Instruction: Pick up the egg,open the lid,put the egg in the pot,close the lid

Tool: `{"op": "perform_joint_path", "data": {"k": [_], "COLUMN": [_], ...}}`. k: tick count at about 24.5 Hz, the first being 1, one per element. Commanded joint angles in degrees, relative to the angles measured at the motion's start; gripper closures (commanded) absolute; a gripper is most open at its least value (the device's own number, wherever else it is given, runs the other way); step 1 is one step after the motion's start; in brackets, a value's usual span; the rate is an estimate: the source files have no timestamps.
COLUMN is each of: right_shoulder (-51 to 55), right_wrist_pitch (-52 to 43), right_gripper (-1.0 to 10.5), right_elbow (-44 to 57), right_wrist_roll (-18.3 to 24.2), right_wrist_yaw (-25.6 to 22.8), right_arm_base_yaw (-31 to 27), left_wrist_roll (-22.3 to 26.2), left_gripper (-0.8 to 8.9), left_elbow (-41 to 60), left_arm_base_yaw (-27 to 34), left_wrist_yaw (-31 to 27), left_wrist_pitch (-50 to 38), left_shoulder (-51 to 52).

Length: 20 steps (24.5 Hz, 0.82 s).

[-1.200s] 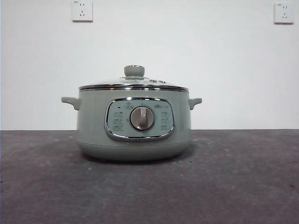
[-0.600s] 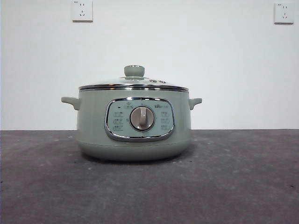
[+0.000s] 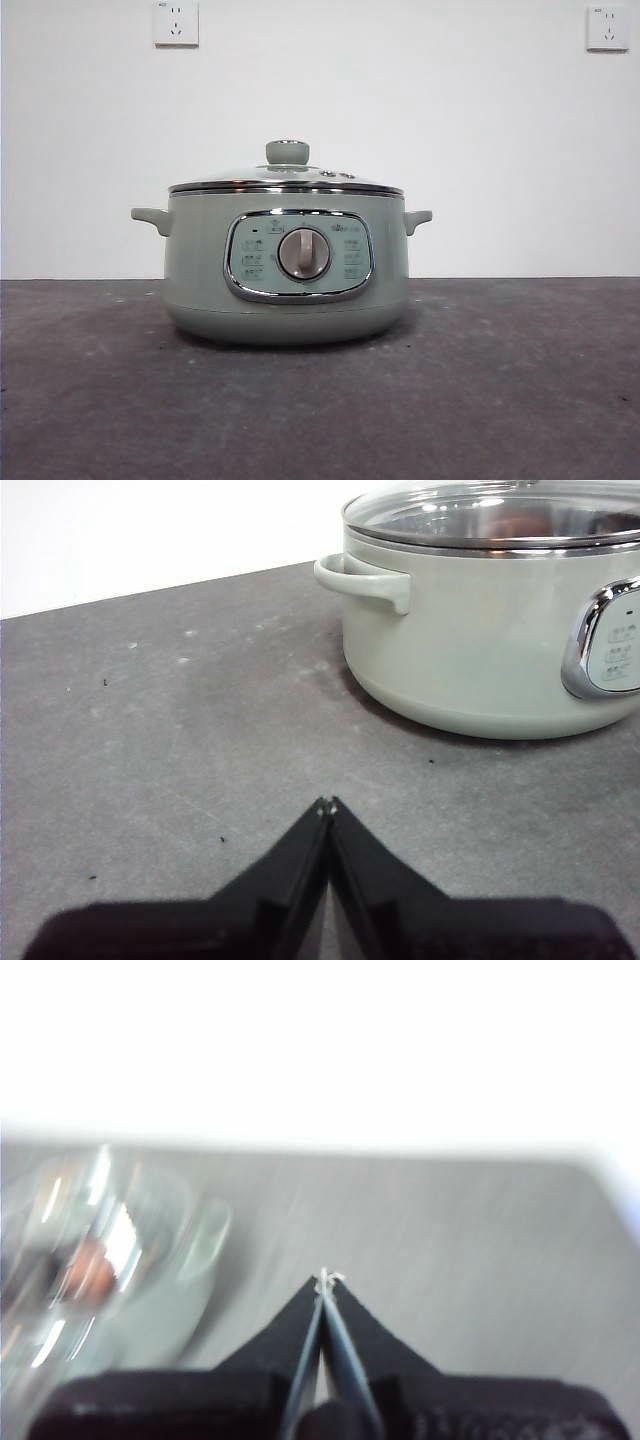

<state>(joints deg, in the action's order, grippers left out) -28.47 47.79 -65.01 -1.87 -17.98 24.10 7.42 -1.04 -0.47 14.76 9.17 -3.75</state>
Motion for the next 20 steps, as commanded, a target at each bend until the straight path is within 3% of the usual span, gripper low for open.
{"op": "perform_joint_path", "data": {"k": [1, 6, 14, 20], "right_shoulder": [2.7, 9.9, 18.8, 24.5], "right_wrist_pitch": [-8.9, -24.3, -37.9, -41.9], "right_gripper": [9.5, 9.5, 9.5, 9.5], "right_elbow": [3.8, 19.5, 43.8, 56.4], "right_wrist_roll": [7.5, 6.7, 6.3, 0.1], "right_wrist_yaw": [0.0, 0.0, 0.0, 0.2], "right_arm_base_yaw": [-4.2, -11.8, -16.0, -19.5], "left_wrist_roll": [-0.3, -0.3, -0.3, -0.3], "left_gripper": [8.17, 8.17, 8.17, 8.17], "left_elbow": [0.6, 0.6, 0.6, 0.6], "left_arm_base_yaw": [0.2, 0.2, 0.2, 0.2], "left_wrist_yaw": [0.2, 0.2, 0.2, 0.2], "left_wrist_pitch": [-0.5, -0.5, -0.5, -0.5], "left_shoulder": [-0.1, -0.1, -0.1, -0.1]}}
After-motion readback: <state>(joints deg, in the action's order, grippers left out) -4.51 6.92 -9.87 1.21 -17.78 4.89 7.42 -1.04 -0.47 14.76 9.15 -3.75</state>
